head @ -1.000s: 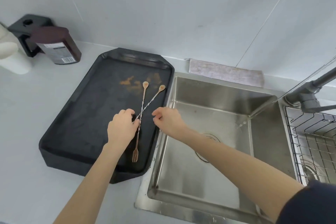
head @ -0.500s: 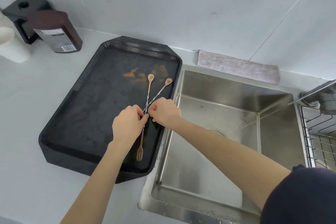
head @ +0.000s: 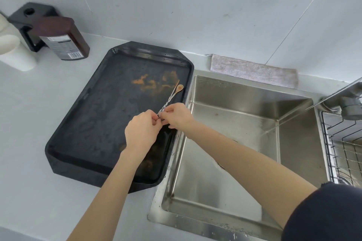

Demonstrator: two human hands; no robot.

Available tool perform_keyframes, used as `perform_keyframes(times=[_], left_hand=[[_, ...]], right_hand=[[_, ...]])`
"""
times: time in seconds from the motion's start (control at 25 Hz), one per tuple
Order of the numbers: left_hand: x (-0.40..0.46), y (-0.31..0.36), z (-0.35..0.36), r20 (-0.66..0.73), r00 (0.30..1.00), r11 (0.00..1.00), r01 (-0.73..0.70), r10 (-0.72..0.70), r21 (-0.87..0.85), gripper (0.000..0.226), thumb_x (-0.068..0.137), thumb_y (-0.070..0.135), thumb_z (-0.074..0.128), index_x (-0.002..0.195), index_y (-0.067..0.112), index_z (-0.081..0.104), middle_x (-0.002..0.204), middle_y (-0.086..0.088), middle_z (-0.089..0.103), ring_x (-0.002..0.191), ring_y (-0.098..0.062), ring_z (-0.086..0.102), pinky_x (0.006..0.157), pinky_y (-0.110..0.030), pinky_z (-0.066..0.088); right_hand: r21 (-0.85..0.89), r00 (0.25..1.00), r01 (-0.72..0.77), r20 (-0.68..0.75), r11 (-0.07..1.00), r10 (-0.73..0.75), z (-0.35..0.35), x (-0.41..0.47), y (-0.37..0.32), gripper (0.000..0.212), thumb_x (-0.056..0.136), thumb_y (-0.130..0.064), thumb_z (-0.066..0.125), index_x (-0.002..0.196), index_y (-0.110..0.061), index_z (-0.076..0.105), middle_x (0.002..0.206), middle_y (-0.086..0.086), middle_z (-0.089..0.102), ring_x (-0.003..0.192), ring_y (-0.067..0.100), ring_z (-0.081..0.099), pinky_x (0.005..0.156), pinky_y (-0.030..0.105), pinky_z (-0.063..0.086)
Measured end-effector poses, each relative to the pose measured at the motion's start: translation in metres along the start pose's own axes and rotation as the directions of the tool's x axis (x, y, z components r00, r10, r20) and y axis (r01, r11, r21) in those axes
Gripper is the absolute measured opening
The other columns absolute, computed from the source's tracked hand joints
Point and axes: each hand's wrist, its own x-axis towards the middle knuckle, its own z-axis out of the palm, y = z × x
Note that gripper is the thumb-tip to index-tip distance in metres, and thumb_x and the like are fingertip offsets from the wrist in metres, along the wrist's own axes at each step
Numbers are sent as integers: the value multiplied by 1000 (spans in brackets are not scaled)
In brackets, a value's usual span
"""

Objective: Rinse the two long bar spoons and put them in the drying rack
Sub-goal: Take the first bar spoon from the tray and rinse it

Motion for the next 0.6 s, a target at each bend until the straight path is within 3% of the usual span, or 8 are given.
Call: perform_keyframes(times=[0.12, 0.24, 0.32, 0.4, 0.44, 0.6], left_hand=[[-4, 14, -5, 24, 999, 994, -29, 32, -107, 23, 89, 27, 55, 104, 12, 65, 105, -7, 71, 94, -25, 64, 79, -33, 50], [-13, 33, -6, 84, 993, 966, -60, 84, -252, 22, 88, 26, 57, 101, 12, 67, 99, -8, 72, 92, -23, 65, 83, -30, 48], [-22, 48, -3, 129, 983, 934, -78, 130, -349, 17, 87, 23, 58, 97, 13, 67, 86, -6, 70, 81, -17, 62, 75, -23, 46], [-32, 64, 3, 183, 968, 886, -71, 172, -458, 7, 87, 22, 59, 88, 19, 65, 71, 1, 65, 66, -2, 60, 62, -7, 41], [-36, 72, 7, 203, 959, 863, -72, 197, -500, 5, 86, 21, 59, 84, 21, 63, 66, 5, 63, 57, 6, 59, 57, -2, 39], [-58, 108, 25, 275, 908, 782, -83, 315, -618, 10, 88, 9, 57, 92, 6, 66, 65, 5, 59, 40, 10, 53, 50, 2, 40]], right_hand=[[158, 1000, -10, -4, 987, 10, -21, -15, -1, 13, 89, -15, 54, 87, -10, 65, 89, 12, 69, 82, 17, 67, 59, 17, 48], [293, 1000, 8, -12, 956, -4, -51, -33, 5, 18, 89, -15, 54, 73, -15, 60, 78, 2, 62, 64, 6, 58, 58, 15, 44], [397, 999, 18, -41, 918, -2, -71, -45, 12, 16, 89, -14, 55, 73, -16, 58, 81, 6, 60, 63, 8, 54, 61, 17, 43], [477, 997, 34, -81, 878, 6, -90, -60, 23, 4, 88, -11, 57, 87, -13, 60, 82, 5, 59, 64, 8, 54, 62, 18, 44], [494, 995, 44, -100, 868, 6, -99, -67, 29, 8, 88, -10, 57, 94, -14, 60, 79, 2, 59, 65, 7, 55, 62, 16, 44], [516, 981, 87, -194, 852, 17, -135, -95, 59, 17, 88, -10, 57, 104, -12, 60, 79, -5, 61, 69, 4, 58, 64, 16, 44]])
